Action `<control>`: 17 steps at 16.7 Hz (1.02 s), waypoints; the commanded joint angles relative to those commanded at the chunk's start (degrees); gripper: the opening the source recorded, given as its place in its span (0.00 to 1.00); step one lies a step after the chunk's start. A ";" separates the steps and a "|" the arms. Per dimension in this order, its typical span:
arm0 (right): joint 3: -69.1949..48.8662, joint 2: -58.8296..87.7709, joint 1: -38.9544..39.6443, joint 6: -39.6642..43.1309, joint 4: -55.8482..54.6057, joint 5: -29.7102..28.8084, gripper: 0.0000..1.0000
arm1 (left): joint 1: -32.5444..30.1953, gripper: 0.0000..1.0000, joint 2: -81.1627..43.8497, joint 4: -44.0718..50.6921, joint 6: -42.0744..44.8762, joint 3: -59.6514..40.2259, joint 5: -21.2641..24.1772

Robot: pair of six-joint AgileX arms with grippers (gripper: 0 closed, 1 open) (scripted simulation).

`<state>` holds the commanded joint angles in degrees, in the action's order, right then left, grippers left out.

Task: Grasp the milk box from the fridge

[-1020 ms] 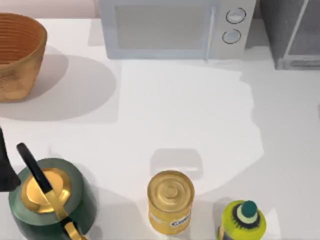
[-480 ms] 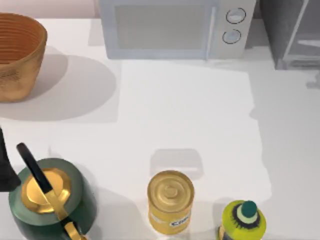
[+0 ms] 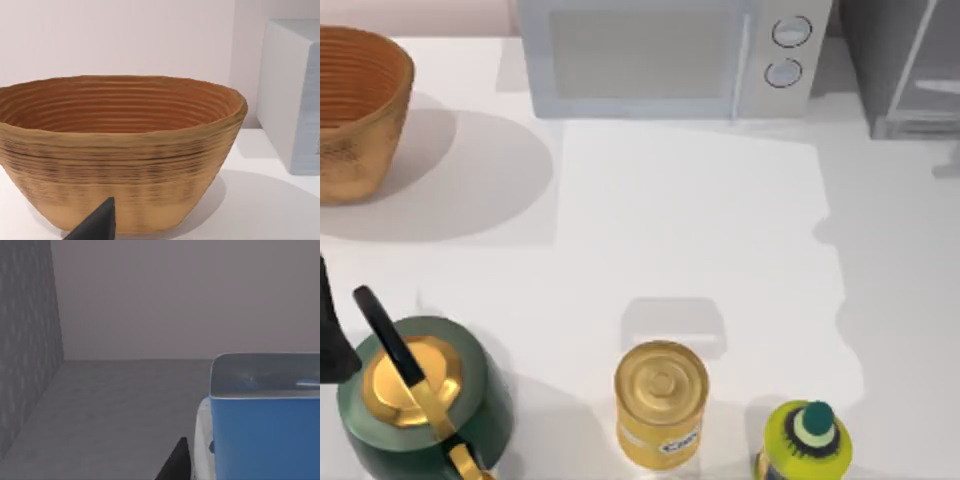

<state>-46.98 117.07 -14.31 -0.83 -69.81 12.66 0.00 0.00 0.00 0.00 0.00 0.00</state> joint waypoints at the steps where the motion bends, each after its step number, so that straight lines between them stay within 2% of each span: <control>1: 0.62 -1.56 0.27 0.04 0.98 -0.15 0.00 | 0.00 1.00 0.00 0.00 0.00 0.00 0.00; 7: 8.93 -23.08 3.10 0.28 13.61 -2.42 0.00 | 0.00 1.00 0.00 0.00 0.00 0.00 0.00; 17: 33.87 -86.65 10.03 0.37 49.78 -8.75 0.00 | 0.00 1.00 0.00 0.00 0.00 0.00 0.00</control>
<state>-13.11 30.42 -4.28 -0.46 -20.03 3.90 0.00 0.00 0.00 0.00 0.00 0.00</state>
